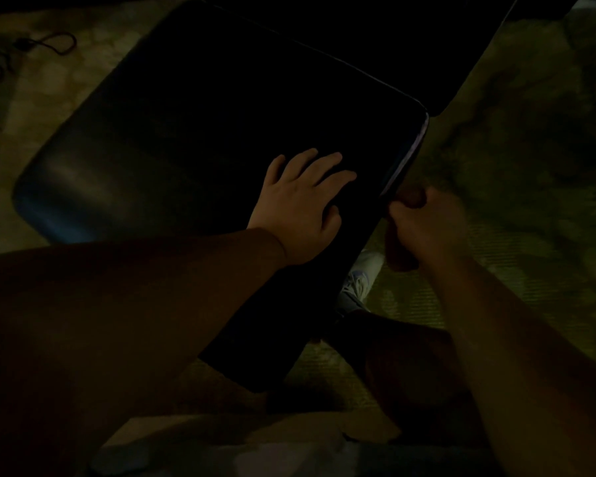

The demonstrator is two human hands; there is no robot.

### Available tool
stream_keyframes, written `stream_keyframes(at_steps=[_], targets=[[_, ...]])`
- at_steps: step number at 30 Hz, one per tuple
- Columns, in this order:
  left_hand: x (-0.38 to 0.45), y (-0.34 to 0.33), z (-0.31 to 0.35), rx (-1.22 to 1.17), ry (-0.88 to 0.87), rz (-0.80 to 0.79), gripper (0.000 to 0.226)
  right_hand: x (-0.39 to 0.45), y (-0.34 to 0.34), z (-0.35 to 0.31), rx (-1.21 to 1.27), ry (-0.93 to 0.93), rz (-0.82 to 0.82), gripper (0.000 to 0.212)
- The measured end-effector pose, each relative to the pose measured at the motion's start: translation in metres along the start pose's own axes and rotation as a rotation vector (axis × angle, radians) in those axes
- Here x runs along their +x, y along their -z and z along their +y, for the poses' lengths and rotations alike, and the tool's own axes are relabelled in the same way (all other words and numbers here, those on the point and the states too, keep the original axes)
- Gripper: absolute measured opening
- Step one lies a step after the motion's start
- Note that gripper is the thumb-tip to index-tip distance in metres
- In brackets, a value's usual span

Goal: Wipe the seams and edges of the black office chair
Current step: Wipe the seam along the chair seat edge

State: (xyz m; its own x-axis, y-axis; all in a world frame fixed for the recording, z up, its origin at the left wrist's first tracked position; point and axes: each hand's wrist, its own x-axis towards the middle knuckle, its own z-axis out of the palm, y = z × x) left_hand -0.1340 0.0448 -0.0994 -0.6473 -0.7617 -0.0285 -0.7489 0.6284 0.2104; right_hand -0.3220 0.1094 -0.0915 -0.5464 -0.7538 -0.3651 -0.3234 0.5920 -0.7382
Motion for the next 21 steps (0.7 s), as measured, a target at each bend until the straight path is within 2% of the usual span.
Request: stream_keyframes(at_steps=[4, 9, 15, 19, 21], targets=[[0.0, 0.002, -0.001, -0.007, -0.008, -0.007, 0.063, -0.001, -0.001, -0.005, 0.126, 0.036, -0.058, 0.007], [-0.003, 0.001, -0.003, -0.013, -0.016, -0.019, 0.062, 0.001, 0.002, 0.0, -0.009, 0.02, -0.013, 0.013], [0.005, 0.008, 0.001, 0.034, 0.013, -0.047, 0.063, -0.003, -0.002, -0.005, 0.036, 0.082, -0.041, 0.01], [0.027, 0.016, 0.012, 0.067, 0.033, -0.017, 0.06, 0.002, -0.001, 0.004, -0.022, 0.031, 0.009, 0.023], [0.031, 0.012, 0.018, 0.025, 0.041, 0.002, 0.059, 0.002, 0.0, 0.004, 0.007, 0.022, 0.02, 0.019]])
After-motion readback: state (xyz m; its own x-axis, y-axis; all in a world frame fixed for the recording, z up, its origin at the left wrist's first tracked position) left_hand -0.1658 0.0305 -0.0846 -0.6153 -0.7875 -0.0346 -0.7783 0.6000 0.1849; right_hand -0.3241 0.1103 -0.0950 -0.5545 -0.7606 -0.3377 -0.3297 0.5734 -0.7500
